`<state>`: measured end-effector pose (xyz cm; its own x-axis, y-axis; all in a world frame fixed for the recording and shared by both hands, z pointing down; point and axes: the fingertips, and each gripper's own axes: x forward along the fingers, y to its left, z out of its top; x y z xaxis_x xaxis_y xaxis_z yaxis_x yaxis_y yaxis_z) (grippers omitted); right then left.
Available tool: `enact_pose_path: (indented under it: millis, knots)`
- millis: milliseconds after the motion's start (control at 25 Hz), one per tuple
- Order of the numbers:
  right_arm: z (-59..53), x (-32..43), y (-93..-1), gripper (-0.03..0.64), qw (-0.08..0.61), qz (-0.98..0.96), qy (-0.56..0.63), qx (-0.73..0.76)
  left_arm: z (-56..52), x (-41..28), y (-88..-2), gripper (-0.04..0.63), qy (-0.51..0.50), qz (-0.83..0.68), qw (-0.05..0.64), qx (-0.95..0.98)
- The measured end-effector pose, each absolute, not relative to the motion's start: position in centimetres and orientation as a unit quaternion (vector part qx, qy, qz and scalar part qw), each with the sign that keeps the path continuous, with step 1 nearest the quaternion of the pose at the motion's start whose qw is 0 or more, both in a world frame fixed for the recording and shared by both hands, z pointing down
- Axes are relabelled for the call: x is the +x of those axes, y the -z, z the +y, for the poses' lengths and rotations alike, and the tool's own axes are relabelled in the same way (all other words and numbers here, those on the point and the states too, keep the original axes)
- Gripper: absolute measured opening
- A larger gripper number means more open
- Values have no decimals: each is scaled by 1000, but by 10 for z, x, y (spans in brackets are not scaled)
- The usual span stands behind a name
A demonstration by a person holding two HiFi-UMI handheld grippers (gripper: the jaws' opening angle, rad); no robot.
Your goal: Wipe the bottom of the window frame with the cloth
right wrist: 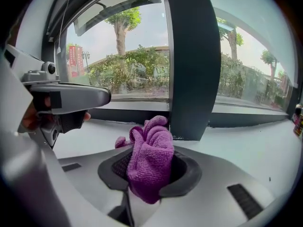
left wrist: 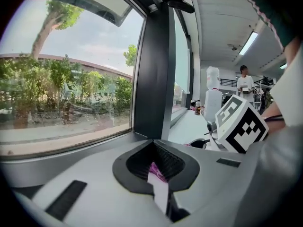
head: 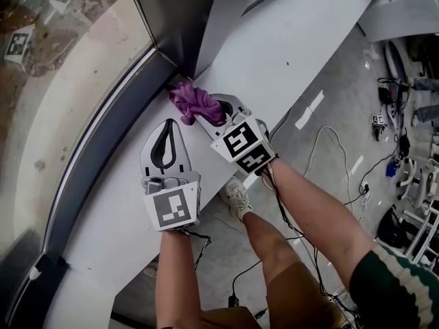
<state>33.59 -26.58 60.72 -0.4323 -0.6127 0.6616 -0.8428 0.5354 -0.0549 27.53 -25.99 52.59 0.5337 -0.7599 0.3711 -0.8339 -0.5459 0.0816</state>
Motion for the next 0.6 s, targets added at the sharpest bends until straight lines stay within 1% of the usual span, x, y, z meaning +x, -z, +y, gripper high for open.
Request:
enact_pose_path:
  millis: [200, 600]
  knots:
    - [-258, 336, -613, 127, 302, -822, -198, 440, -256, 275, -532, 6, -152, -459, 142, 864]
    - [-219, 351, -619, 127, 317, -816, -211, 435, -228, 295, -543, 6, -161, -430, 146, 876]
